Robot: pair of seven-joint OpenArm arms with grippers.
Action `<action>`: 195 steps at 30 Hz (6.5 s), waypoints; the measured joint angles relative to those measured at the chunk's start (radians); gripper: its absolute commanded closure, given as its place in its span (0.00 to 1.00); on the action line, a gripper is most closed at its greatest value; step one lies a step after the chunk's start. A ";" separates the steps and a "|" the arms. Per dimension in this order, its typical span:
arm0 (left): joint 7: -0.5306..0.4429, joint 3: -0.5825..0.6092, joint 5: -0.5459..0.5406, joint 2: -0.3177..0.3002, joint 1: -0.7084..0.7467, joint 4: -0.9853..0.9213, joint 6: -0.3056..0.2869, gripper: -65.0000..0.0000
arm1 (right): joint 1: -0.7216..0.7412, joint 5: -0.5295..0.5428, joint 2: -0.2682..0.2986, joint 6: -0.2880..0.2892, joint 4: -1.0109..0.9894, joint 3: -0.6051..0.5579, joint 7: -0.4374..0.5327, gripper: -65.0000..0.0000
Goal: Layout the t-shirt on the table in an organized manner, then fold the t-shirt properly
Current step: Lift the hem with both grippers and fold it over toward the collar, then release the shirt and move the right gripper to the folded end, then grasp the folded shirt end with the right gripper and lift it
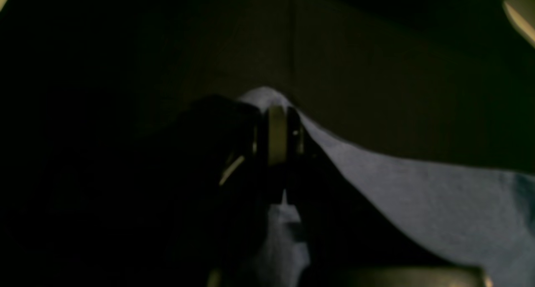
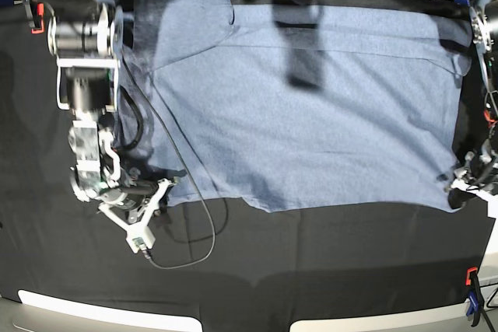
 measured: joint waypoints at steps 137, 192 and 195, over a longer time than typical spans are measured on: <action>0.265 -0.351 -0.023 0.075 0.668 0.862 -0.018 0.52 | -0.479 0.706 0.024 0.063 0.854 0.066 -0.748 1.00; 0.381 -0.352 -0.116 0.074 0.833 0.786 0.051 0.52 | -0.721 0.623 0.024 0.067 1.100 0.217 -0.631 0.61; 0.348 -0.357 -0.205 0.069 0.808 0.675 0.019 0.52 | -0.721 0.627 0.023 0.067 1.100 0.217 -0.630 0.61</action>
